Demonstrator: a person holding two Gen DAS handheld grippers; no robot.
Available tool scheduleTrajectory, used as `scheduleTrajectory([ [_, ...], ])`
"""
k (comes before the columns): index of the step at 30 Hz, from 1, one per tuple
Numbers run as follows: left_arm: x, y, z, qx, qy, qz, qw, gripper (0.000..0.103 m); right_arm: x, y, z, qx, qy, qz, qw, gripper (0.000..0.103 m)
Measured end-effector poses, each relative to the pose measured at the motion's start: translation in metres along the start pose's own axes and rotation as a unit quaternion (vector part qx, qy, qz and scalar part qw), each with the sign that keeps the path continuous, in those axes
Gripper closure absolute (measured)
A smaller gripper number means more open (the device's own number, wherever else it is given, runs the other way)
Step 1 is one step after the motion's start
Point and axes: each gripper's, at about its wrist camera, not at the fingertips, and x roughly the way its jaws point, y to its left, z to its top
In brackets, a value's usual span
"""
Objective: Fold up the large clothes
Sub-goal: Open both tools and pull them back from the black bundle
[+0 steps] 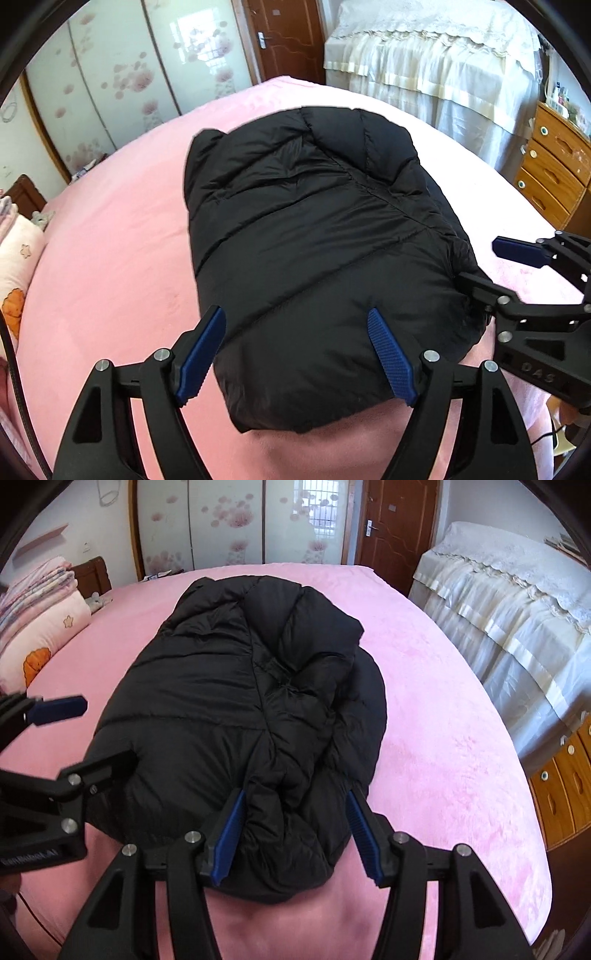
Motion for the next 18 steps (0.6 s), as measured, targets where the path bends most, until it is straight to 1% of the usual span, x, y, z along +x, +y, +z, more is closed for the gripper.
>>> scheduleTrajectory([
  [2, -0.009, -0.001, -0.001, -0.003, -0.010, 0.013, 0.9999, 0.021, -0.006, 0.000, 0.000, 0.004, -0.006, 0.003, 1.000, 0.047],
  [4, -0.019, -0.002, -0.002, -0.003, -0.021, 0.027, 0.9994, 0.015, -0.016, -0.001, 0.000, 0.004, -0.013, 0.002, 1.000, 0.043],
  [7, -0.030, -0.004, -0.004, 0.002, -0.034, 0.039, 0.9987, 0.013, -0.029, -0.004, 0.000, 0.006, -0.025, 0.002, 1.000, 0.039],
  [10, -0.043, -0.005, -0.003, 0.008, -0.047, 0.050, 0.9976, 0.012, -0.041, -0.009, 0.005, 0.017, -0.036, 0.011, 0.999, 0.031],
  [13, -0.056, -0.003, 0.002, 0.012, -0.058, 0.048, 0.9971, 0.012, -0.052, -0.016, 0.014, 0.033, -0.046, 0.027, 0.998, 0.024],
  [15, -0.065, 0.003, 0.007, 0.011, -0.063, 0.039, 0.9972, 0.011, -0.061, -0.022, 0.021, 0.041, -0.056, 0.035, 0.997, 0.021],
  [18, -0.076, 0.013, 0.015, 0.001, -0.065, 0.032, 0.9974, 0.001, -0.072, -0.029, 0.033, 0.045, -0.068, 0.045, 0.996, 0.013],
])
